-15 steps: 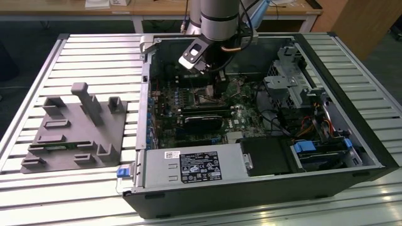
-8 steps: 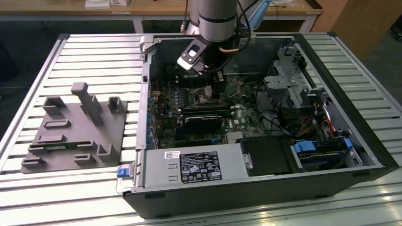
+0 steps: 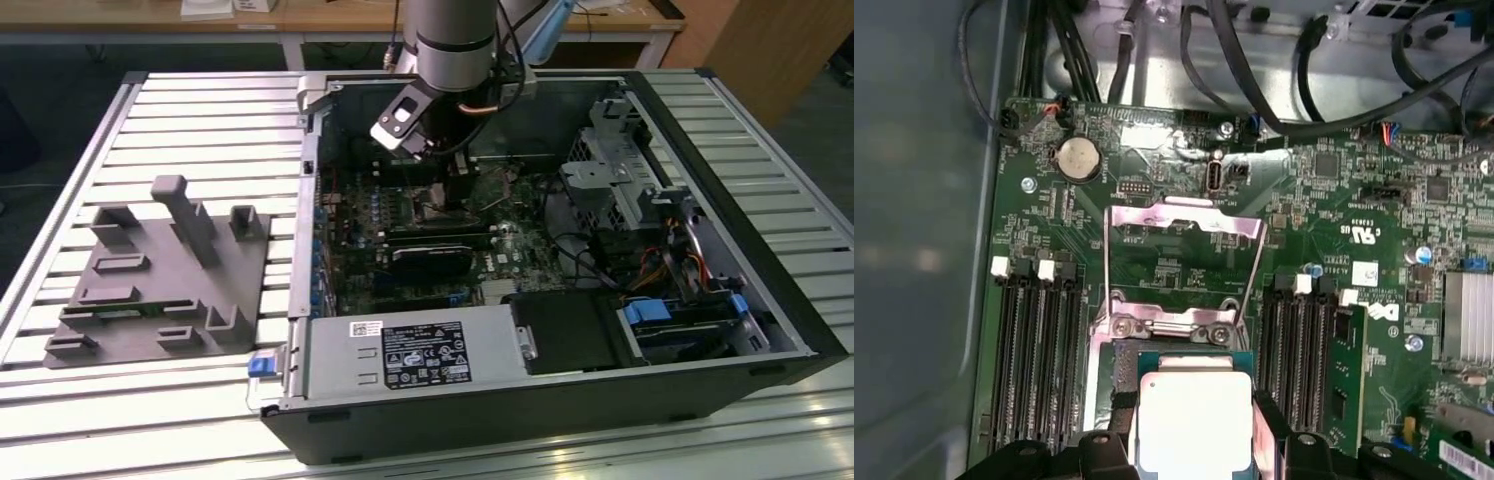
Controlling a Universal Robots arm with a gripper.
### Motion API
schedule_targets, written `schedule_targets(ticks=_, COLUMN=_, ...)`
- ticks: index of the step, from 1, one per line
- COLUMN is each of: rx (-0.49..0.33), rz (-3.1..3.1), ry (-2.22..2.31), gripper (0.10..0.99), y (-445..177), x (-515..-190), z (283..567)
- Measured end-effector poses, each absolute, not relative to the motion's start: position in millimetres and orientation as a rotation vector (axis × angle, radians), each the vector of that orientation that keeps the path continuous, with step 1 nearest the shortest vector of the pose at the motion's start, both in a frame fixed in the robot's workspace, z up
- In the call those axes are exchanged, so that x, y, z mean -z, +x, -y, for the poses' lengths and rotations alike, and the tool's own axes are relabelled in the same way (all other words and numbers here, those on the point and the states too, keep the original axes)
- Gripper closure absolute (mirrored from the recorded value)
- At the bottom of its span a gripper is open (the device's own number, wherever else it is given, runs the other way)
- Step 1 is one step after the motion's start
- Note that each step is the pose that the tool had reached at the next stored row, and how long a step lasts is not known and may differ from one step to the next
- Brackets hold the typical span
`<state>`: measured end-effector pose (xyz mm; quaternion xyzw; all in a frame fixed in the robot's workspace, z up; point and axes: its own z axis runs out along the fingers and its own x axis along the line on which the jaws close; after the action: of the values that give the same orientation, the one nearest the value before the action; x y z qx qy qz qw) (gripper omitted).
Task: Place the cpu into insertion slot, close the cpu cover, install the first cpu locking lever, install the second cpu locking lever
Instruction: 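Place the cpu into insertion slot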
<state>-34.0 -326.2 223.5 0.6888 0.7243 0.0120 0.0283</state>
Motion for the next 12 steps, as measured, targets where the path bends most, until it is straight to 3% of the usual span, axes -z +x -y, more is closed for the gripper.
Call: schedule_targets(ticks=12, rx=-0.036, rz=-2.214, ry=2.148, gripper=0.549, y=-36.6, x=-215.7, z=318.6)
